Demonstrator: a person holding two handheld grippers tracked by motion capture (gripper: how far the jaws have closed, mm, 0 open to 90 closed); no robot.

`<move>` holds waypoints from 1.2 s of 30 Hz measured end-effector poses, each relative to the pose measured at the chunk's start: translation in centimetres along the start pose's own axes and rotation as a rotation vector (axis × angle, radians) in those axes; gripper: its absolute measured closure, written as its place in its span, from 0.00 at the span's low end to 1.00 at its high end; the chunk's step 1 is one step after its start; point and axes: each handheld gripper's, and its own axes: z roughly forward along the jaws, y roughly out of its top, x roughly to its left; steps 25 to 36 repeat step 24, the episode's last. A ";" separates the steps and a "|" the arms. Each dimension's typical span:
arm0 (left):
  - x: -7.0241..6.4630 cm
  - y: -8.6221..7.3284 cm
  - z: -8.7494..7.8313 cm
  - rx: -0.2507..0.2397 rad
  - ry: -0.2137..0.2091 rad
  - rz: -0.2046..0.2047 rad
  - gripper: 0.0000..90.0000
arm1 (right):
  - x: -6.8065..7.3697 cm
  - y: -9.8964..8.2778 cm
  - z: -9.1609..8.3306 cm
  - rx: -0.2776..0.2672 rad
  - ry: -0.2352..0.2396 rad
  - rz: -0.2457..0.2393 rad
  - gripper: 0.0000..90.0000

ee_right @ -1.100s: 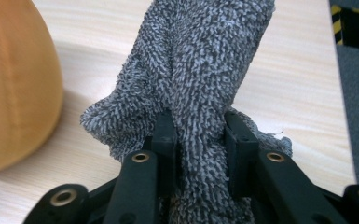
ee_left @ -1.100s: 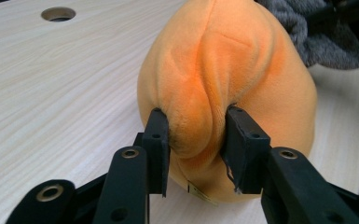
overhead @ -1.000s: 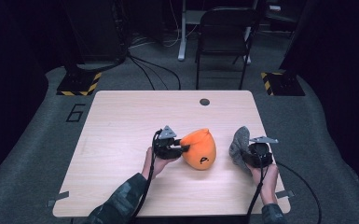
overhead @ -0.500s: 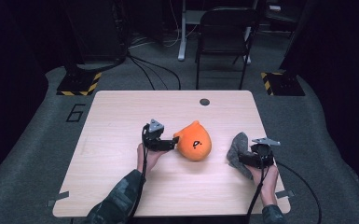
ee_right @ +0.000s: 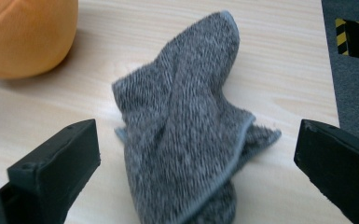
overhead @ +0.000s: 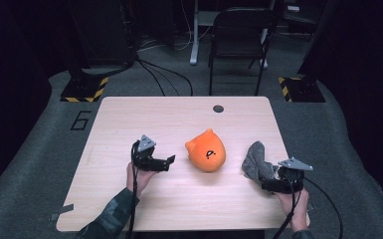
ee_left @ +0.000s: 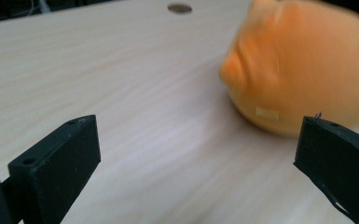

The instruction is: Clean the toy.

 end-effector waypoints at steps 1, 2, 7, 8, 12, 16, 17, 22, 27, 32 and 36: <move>0.1 -0.6 -0.5 0.011 0.003 0.016 0.00 | -0.1 -0.4 -0.1 0.000 0.006 -0.007 0.00; 0.2 -1.2 -0.9 0.018 0.004 0.024 0.00 | -0.2 -0.9 -0.2 0.002 0.004 -0.016 0.00; 1.6 -4.0 -2.7 0.076 0.027 0.040 0.00 | -0.8 -2.9 0.0 0.034 0.007 -0.034 0.00; 1.9 -4.6 -2.8 0.091 0.031 0.035 0.00 | -0.9 -3.3 0.2 0.048 0.008 -0.033 0.00; 3.0 -6.7 -2.9 0.172 0.059 0.047 0.00 | -1.3 -4.6 0.7 0.085 -0.023 -0.064 0.00; 3.6 -7.5 -3.0 0.184 0.068 0.021 0.00 | -1.8 -5.1 1.2 0.097 -0.010 -0.063 0.00; 3.7 -7.6 -3.0 0.191 0.057 0.020 0.00 | -1.9 -5.3 1.3 0.104 -0.002 -0.066 0.00; 3.8 -7.5 -2.6 0.217 0.077 0.053 0.00 | -2.3 -5.6 1.6 0.096 0.027 -0.043 0.00; 3.8 -7.5 -2.5 0.226 0.069 0.049 0.00 | -2.4 -5.6 1.7 0.098 0.031 -0.046 0.00; 3.8 -7.5 -2.5 0.226 0.069 0.049 0.00 | -2.4 -5.6 1.7 0.098 0.031 -0.046 0.00; 3.8 -7.5 -2.5 0.226 0.069 0.049 0.00 | -2.4 -5.6 1.7 0.098 0.031 -0.046 0.00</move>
